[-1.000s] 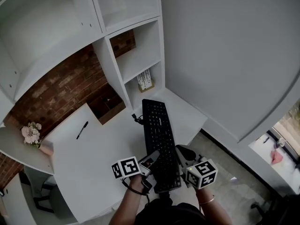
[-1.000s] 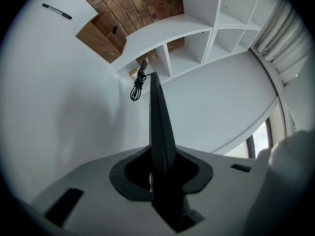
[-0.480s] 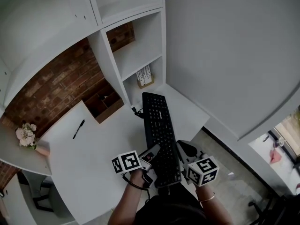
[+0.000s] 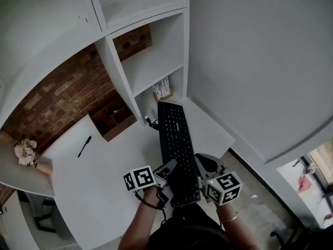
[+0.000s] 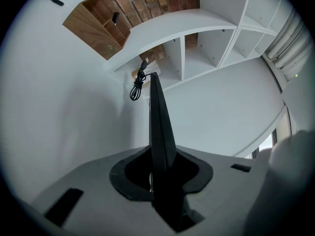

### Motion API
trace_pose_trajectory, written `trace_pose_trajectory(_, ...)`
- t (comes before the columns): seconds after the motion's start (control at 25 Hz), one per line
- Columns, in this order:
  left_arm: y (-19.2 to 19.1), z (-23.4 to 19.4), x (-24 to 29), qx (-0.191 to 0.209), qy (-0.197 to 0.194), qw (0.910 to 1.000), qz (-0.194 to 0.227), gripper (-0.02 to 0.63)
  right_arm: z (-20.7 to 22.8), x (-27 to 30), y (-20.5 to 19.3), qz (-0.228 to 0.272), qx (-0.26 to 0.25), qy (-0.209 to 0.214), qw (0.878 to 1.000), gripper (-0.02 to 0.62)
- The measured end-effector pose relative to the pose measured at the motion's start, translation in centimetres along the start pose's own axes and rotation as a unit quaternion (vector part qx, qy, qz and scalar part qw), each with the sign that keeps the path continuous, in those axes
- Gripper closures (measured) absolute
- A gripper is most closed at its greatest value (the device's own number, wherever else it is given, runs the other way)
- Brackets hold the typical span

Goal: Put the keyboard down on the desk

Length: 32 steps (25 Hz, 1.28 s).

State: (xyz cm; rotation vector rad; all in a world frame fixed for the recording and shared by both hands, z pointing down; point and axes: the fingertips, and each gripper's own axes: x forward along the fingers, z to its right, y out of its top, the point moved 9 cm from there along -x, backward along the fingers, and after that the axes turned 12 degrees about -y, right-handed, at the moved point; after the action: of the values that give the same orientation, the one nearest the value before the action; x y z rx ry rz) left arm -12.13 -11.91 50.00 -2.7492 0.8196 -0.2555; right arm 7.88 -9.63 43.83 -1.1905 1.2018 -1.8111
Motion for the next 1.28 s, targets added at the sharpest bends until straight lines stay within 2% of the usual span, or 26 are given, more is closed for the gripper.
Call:
trace_pose_trajectory(0.36, 2.1, -1.6, 2.5, -0.007, 0.015, 0.9998, 0.011, 0.511, 2.2, 3.4, 0.3, -0.016, -0.001, 0.015, 1.0, 0.591)
trace_pose_trajectory(0.68, 2.3, -3.0, 3.1, -0.017, 0.027, 0.9994, 0.014, 0.509, 3.2, 5.1, 0.4, -0.026, -0.001, 0.023, 0.999, 0.591)
trace_pose_trajectory(0.84, 2.4, -3.8, 3.0, -0.028, 0.023, 0.9991, 0.023, 0.509, 3.4, 5.7, 0.3, -0.032, -0.005, 0.026, 0.999, 0.591)
trace_pose_trajectory(1.28, 2.9, -4.9, 2.9, -0.025, 0.018, 0.9993, 0.021, 0.509, 2.1, 6.9, -0.3, -0.046, -0.011, 0.041, 0.998, 0.591)
